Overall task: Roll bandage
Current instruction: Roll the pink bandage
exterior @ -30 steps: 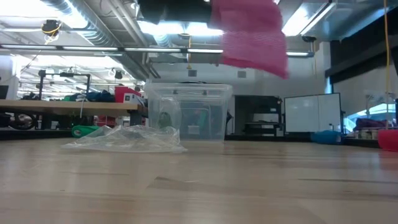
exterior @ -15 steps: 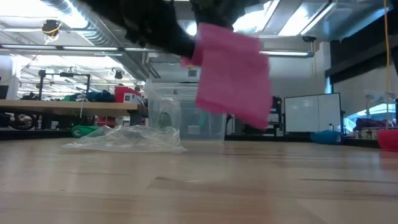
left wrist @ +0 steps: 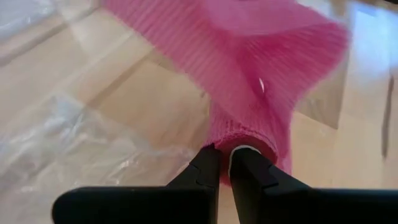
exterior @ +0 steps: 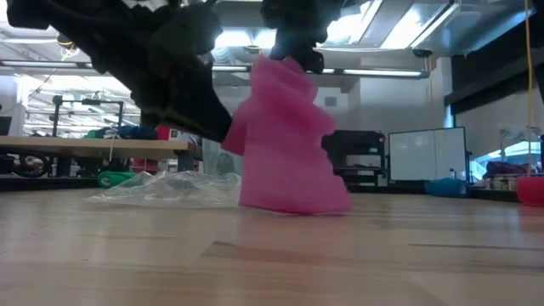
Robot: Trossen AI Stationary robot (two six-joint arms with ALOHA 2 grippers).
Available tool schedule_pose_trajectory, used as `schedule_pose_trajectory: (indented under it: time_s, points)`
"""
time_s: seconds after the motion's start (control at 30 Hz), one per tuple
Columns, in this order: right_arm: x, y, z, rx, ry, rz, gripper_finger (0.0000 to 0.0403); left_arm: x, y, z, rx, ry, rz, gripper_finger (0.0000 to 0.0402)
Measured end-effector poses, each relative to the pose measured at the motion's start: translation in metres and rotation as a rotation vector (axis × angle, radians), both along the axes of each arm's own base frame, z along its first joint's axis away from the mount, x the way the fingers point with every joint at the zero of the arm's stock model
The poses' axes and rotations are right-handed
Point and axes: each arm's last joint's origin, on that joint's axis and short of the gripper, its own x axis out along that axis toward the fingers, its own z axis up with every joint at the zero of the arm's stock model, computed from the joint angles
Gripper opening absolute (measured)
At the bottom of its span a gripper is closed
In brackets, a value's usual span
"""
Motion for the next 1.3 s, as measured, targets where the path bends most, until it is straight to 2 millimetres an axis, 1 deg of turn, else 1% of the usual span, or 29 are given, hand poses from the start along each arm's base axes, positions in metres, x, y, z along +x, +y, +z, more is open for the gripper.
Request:
schedule_pose_trajectory:
  time_s: [0.1,0.23,0.3,0.37,0.4,0.47,0.5,0.57,0.67,0.7,0.8,0.83,0.9,1.0,1.1,1.23,1.3]
  points:
    - [0.000,-0.001,0.005,-0.019,-0.030,0.003,0.0234,-0.001,0.001,-0.002,-0.004,0.003,0.007,0.0015]
    - [0.010,-0.008,0.016,-0.177,-0.178,-0.081,0.0234,0.001,0.000,0.001,0.022,-0.018,-0.030,0.0015]
    - [0.014,-0.009,0.018,-0.210,-0.218,-0.105,0.0234,0.003,-0.002,0.003,0.016,-0.033,-0.068,0.0015]
    - [0.013,-0.007,0.016,-0.168,-0.208,-0.071,0.0234,0.004,-0.002,0.005,0.012,-0.038,-0.090,0.0015]
    - [0.011,-0.005,0.014,-0.106,-0.185,-0.031,0.0234,0.004,-0.003,0.005,0.016,-0.035,-0.096,0.0015]
    - [0.006,0.001,0.011,0.067,-0.138,0.105,0.0234,0.004,-0.003,0.004,0.026,-0.028,-0.107,0.0015]
    - [0.004,0.001,0.010,0.121,-0.129,0.148,0.0234,0.004,-0.003,0.004,0.027,-0.028,-0.110,0.0015]
    - [0.003,0.001,0.009,0.149,-0.114,0.147,0.0234,0.004,-0.003,0.005,0.028,-0.030,-0.109,0.0015]
    - [0.000,-0.006,0.010,0.101,-0.075,-0.007,0.0234,0.005,-0.002,0.005,0.027,-0.035,-0.107,0.0015]
    - [-0.001,-0.007,0.009,0.110,-0.059,-0.018,0.0234,0.005,-0.002,0.005,0.028,-0.034,-0.106,0.0015]
    - [-0.013,-0.005,0.010,0.256,0.021,0.108,0.0234,0.005,-0.001,0.005,0.031,-0.028,-0.107,0.0015]
    - [-0.016,-0.003,0.011,0.275,0.048,0.128,0.0234,0.005,-0.001,0.005,0.034,-0.027,-0.109,0.0015]
    - [-0.028,0.001,0.016,0.248,0.127,0.126,0.0234,0.005,-0.001,0.005,0.041,-0.025,-0.115,0.0015]
    - [-0.053,0.016,0.032,0.138,0.212,0.126,0.0234,0.005,-0.002,0.005,0.033,-0.020,-0.131,0.0015]
    - [-0.080,0.045,0.051,0.024,0.239,0.193,0.0234,0.005,-0.002,0.006,0.032,-0.022,-0.143,0.0015]
    - [-0.115,0.086,0.067,-0.120,0.128,0.284,0.0234,0.003,-0.001,0.019,0.036,-0.059,-0.155,0.0015]
    - [-0.134,0.106,0.066,-0.168,0.027,0.336,0.0234,0.002,0.000,0.026,0.037,-0.080,-0.159,0.0015]
